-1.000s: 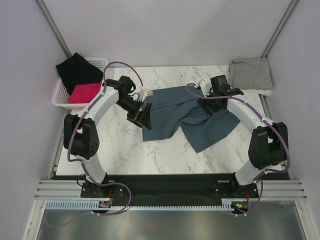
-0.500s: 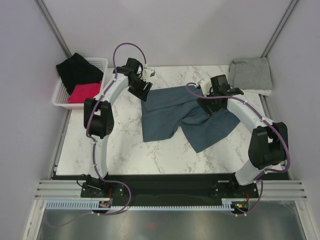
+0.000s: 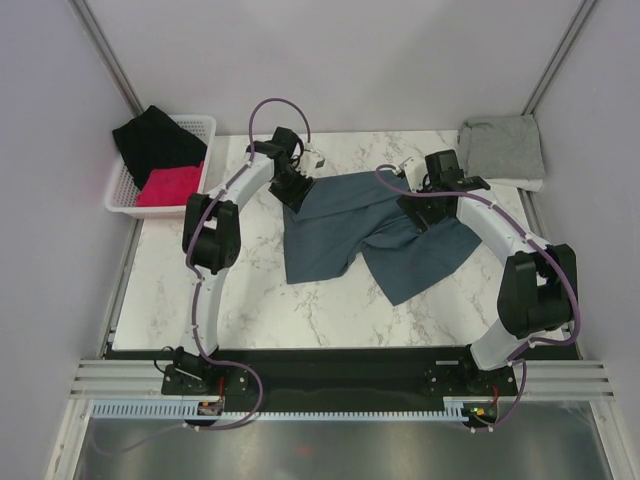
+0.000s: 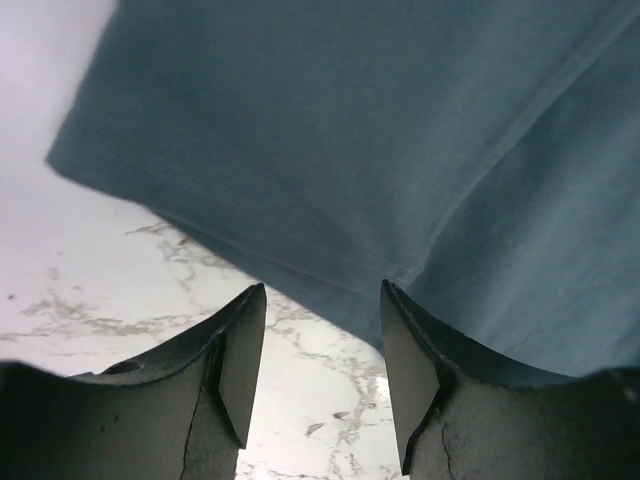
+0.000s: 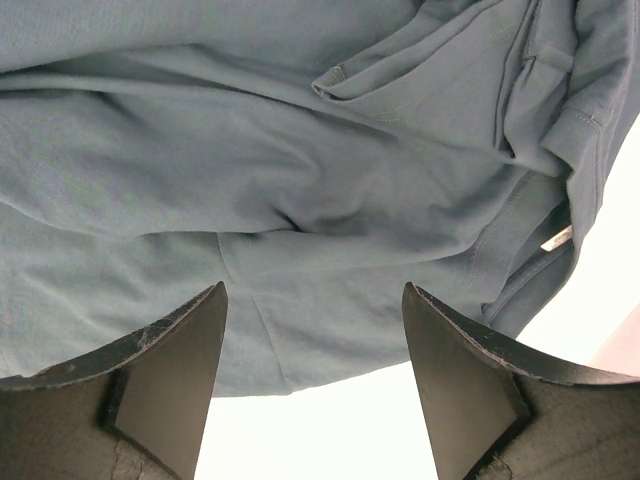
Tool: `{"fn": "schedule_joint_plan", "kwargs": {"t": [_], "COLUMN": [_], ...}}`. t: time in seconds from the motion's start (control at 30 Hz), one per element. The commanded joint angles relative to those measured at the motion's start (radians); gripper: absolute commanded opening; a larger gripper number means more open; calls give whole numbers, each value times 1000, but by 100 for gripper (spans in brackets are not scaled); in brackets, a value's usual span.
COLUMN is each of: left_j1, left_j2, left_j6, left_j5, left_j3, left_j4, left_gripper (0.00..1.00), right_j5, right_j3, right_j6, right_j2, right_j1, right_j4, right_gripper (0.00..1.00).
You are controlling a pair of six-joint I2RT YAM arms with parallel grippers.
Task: Fold and stack the t-shirts
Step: Flatten the tshirt out
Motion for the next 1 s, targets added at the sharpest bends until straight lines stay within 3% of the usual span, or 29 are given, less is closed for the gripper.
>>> {"fn": "schedule_joint_plan", "kwargs": {"t": [0.0,0.97], "left_j1": [-37,-57], "left_j2": [-86,-12], "left_j6": [43,31], "left_j5": [1,5], "left_j3": [-18,-58], "left_j4": [-8,-27], "left_gripper": [57,48], "right_j5": [-17,-8], "right_j3": [27,36], "right_j6": [12,6], "right_j2": [8,26], "right_j1": [-3,-4], "right_j4": [24,31], "right_gripper": [79,79]}}
